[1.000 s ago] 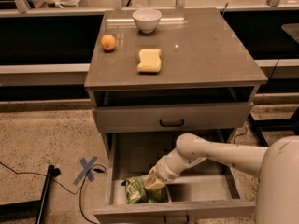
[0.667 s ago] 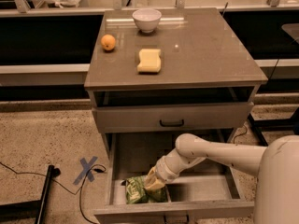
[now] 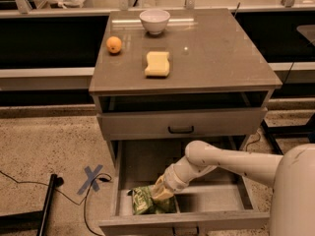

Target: Pick green jalapeno chip bag from middle drawer and place on counter

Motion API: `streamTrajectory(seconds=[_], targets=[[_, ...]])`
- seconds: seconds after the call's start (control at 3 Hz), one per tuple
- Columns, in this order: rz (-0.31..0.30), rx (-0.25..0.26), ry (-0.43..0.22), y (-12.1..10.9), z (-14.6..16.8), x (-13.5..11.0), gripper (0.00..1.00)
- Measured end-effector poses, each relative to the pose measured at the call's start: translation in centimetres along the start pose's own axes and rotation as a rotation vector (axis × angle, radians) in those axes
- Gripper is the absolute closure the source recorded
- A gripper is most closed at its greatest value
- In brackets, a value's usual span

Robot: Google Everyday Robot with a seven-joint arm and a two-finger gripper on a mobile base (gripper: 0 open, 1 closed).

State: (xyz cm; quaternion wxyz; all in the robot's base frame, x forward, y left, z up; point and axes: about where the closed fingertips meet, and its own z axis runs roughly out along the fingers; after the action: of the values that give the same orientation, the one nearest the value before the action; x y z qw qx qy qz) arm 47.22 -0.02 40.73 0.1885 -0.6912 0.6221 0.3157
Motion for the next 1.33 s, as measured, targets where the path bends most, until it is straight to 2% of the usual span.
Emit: streamTrajectory(seconds=[0.33, 0.67, 1.0, 1.33], targets=[[-0.003, 0.002, -0.004, 0.02, -0.16, -0.14, 0.76], [-0.003, -0.002, -0.004, 0.05, -0.16, -0.09, 0.53], [-0.003, -0.007, -0.001, 0.06, -0.05, 0.0, 0.37], [-0.003, -0.009, 0.001, 0.06, 0.04, 0.06, 0.38]])
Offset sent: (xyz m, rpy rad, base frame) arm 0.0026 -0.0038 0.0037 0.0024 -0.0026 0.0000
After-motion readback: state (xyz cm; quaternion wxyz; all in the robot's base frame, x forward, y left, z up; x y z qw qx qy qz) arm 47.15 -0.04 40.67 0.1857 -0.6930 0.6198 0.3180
